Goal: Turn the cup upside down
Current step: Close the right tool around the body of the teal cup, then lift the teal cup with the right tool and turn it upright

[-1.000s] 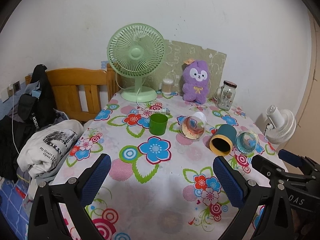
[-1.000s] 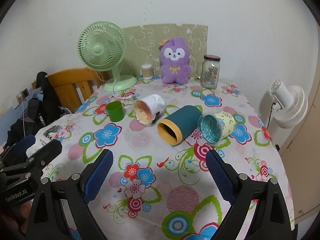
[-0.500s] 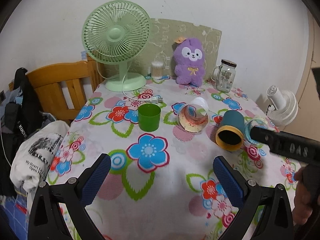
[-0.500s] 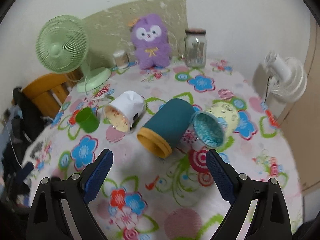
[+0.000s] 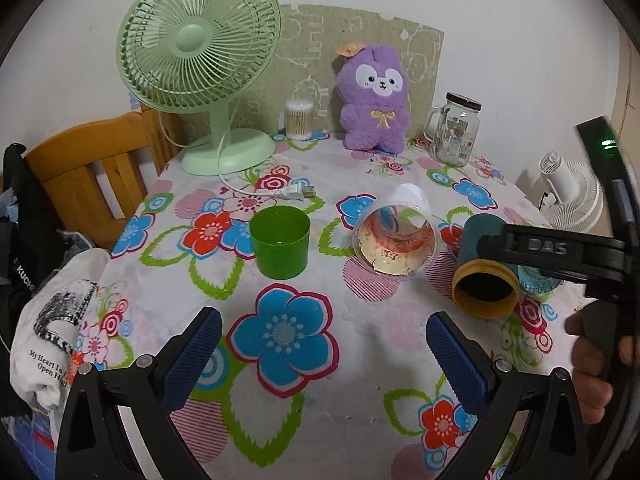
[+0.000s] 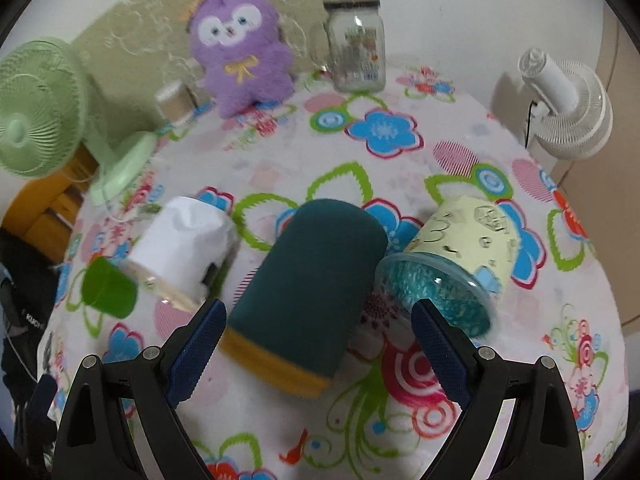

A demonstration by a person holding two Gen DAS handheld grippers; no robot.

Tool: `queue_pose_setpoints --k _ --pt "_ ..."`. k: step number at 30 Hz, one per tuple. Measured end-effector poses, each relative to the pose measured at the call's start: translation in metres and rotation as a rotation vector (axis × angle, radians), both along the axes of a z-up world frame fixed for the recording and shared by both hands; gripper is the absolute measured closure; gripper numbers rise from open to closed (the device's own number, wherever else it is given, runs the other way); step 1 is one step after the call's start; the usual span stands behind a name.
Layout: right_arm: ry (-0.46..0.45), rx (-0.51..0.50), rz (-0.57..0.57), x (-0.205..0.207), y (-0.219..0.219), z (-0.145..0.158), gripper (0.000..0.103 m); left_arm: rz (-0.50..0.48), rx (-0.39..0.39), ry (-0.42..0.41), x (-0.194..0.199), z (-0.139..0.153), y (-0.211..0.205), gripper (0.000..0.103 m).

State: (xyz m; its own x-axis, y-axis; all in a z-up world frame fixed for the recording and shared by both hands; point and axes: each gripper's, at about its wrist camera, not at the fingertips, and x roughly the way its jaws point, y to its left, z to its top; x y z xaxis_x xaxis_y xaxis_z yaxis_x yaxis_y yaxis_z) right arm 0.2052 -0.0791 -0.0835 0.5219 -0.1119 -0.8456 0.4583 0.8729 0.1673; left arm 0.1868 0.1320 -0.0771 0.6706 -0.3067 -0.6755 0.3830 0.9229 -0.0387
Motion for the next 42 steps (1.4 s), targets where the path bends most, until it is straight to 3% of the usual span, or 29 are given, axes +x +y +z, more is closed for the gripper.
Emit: queue_pose_setpoints --k 3,7,10,16,26,36,42 --pt "0.019 0.065 -0.01 0.012 -0.004 -0.012 0.008 -0.007 0.006 0.004 0.001 -0.003 -0.002 0.0" --pt "0.053 0.076 0.001 0.026 -0.002 -0.023 0.008 -0.007 0.007 0.005 0.001 -0.003 -0.003 0.0" --pt "0.056 0.082 0.02 0.031 -0.002 -0.031 0.024 -0.005 0.004 0.006 0.0 -0.003 -0.002 0.0" --pt "0.014 0.114 0.046 0.02 -0.005 -0.023 0.028 0.003 -0.015 0.009 -0.008 -0.002 0.004 0.0" --pt "-0.086 0.065 0.251 -0.035 0.04 0.027 0.039 0.02 -0.092 -0.008 -0.039 0.015 0.023 0.0" --pt "-0.144 0.038 0.467 -0.113 0.095 0.043 0.041 0.078 -0.171 -0.013 -0.076 0.024 0.057 0.0" --pt "-0.119 0.037 0.525 -0.149 0.1 0.048 0.041 0.104 -0.191 -0.009 -0.099 0.022 0.077 0.0"
